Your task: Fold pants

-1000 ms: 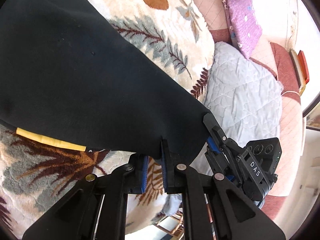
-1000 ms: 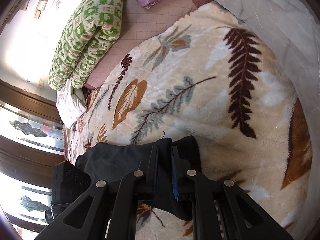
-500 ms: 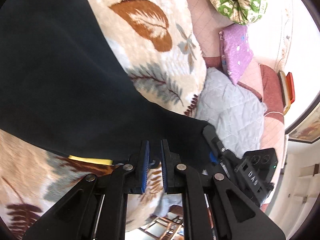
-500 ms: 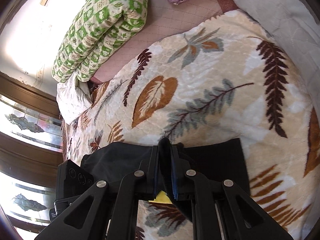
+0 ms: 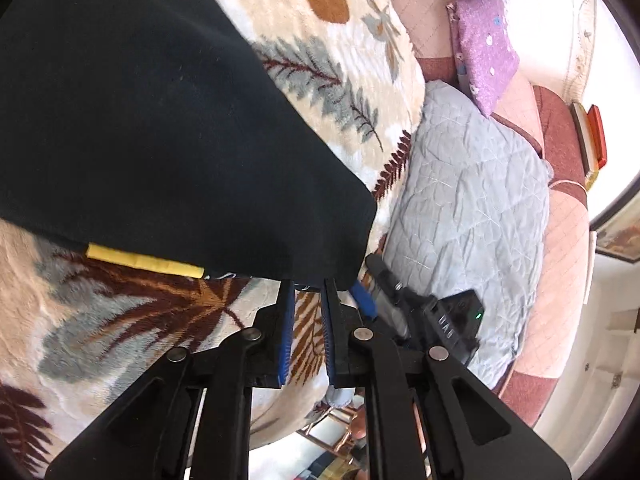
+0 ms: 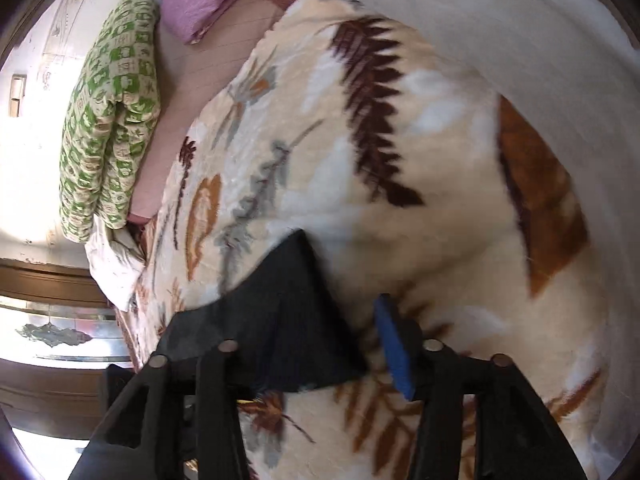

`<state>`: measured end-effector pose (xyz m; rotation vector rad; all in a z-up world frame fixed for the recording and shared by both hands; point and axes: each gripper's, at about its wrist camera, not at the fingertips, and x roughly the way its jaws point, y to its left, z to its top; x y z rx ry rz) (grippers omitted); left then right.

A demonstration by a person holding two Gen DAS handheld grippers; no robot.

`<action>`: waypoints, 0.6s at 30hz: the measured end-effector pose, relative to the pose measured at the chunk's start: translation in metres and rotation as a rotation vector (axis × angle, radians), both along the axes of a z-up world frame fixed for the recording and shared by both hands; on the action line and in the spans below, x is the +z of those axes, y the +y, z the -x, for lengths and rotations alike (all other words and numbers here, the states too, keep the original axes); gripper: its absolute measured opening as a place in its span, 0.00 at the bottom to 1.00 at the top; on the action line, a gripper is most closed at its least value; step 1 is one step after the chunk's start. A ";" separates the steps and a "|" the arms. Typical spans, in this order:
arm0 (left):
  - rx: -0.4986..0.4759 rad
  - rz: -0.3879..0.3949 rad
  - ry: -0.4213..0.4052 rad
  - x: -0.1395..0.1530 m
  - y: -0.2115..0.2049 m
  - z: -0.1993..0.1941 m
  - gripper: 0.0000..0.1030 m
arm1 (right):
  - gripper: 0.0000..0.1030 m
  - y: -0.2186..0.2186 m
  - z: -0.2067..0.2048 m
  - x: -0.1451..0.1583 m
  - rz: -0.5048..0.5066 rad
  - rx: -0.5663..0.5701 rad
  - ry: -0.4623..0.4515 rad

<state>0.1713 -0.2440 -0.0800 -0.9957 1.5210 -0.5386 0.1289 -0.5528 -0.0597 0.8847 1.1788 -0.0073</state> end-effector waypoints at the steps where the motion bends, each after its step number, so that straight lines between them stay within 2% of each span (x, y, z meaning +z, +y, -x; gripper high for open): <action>1: 0.000 0.004 0.006 -0.001 -0.005 0.004 0.09 | 0.50 -0.003 0.005 -0.006 -0.005 0.000 0.006; 6: 0.002 -0.010 0.017 -0.008 -0.032 0.017 0.09 | 0.50 -0.013 0.012 -0.021 -0.111 -0.037 -0.042; 11: 0.048 -0.061 -0.042 -0.011 -0.042 0.019 0.09 | 0.50 -0.010 0.008 -0.021 -0.154 -0.027 -0.070; 15: 0.060 -0.063 0.025 -0.023 -0.041 0.028 0.11 | 0.50 -0.008 0.004 -0.021 -0.182 -0.004 -0.081; 18: 0.097 -0.075 0.032 -0.025 -0.035 0.041 0.12 | 0.50 -0.010 0.003 -0.022 -0.187 -0.003 -0.087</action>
